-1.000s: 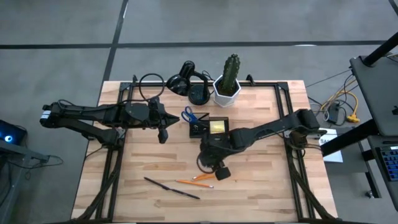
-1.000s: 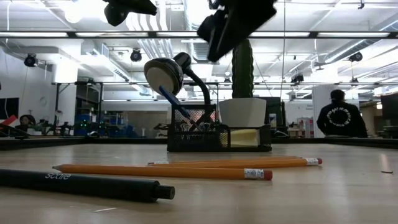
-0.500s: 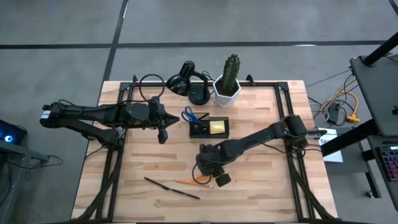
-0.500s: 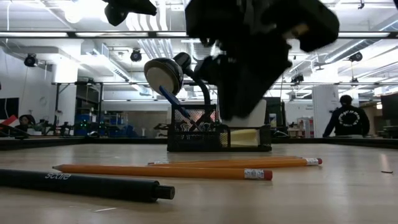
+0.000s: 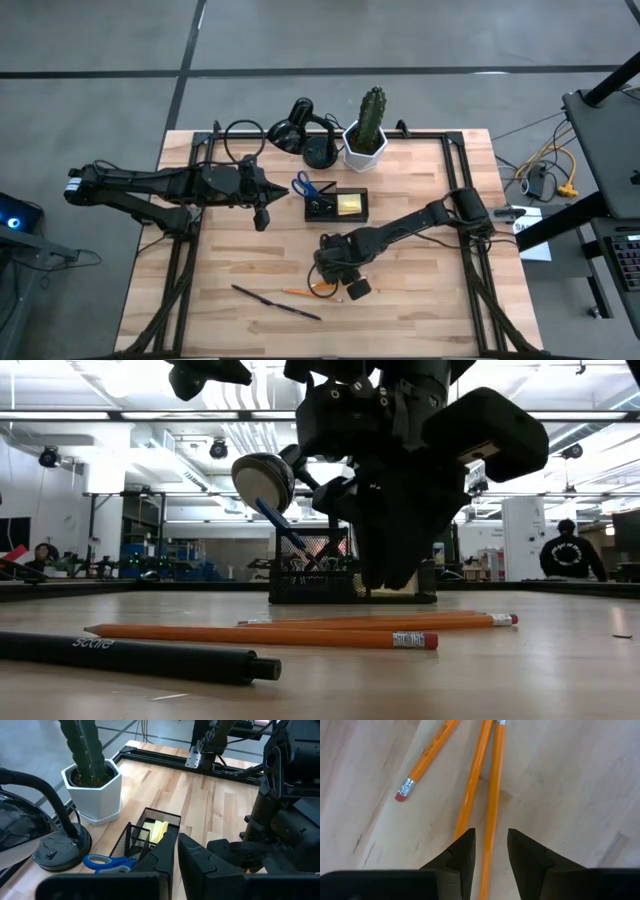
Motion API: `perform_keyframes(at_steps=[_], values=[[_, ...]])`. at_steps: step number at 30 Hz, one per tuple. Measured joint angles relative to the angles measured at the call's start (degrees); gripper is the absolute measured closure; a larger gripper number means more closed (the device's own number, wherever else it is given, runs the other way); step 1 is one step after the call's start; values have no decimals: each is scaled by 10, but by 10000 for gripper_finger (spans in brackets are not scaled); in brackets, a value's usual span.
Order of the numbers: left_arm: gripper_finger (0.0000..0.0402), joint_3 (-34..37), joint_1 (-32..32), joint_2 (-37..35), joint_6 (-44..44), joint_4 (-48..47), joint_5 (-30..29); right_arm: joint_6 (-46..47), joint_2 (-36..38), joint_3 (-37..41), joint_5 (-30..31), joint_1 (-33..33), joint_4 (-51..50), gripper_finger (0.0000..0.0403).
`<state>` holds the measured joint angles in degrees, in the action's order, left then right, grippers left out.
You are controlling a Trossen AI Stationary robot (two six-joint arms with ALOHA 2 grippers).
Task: Pick and place office supplies into organizer
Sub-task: Put the top yellow pencil into the black desk organizer
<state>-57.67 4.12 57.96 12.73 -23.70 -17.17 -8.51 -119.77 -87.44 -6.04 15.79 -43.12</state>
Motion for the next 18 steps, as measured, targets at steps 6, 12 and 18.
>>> perform_keyframes(at_steps=[6,12,18], values=[[394,0,0,0,0,0,0,-21,-2,15,0,1,5,309],[394,0,0,0,0,0,0,-22,-2,44,1,1,20,310],[394,0,0,0,1,0,0,-22,-1,52,2,1,23,320]])
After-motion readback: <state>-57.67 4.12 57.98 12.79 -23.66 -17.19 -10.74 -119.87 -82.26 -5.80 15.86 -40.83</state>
